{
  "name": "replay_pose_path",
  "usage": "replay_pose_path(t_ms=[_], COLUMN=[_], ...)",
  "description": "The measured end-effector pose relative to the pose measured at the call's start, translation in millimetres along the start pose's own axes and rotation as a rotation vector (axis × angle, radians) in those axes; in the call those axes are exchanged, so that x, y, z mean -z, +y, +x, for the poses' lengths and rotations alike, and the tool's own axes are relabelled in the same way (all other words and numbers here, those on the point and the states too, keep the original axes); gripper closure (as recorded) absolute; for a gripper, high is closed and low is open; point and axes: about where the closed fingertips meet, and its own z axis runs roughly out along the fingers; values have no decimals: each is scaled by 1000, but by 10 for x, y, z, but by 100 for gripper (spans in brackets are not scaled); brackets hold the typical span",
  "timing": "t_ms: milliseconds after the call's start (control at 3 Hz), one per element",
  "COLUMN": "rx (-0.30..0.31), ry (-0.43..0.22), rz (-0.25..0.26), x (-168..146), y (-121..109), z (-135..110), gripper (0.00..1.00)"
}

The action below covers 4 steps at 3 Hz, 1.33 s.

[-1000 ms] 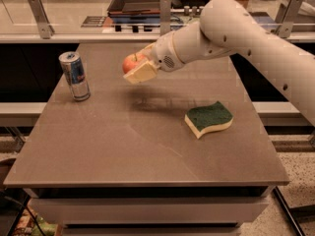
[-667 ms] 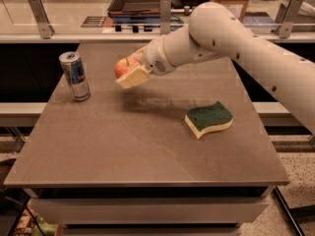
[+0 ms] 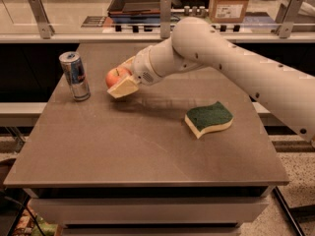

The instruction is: Move apple near redbull can

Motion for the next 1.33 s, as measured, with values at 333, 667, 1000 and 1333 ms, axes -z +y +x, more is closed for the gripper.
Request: replay_pose_path(t_ms=[333, 667, 1000, 1333], rx=[17, 42, 41, 28], ry=[-7, -17, -22, -31], rz=[-17, -43, -52, -48], x=[-162, -317, -367, -390], y=[71, 171, 196, 188], z=[-9, -93, -87, -4], gripper=[100, 100, 100, 100])
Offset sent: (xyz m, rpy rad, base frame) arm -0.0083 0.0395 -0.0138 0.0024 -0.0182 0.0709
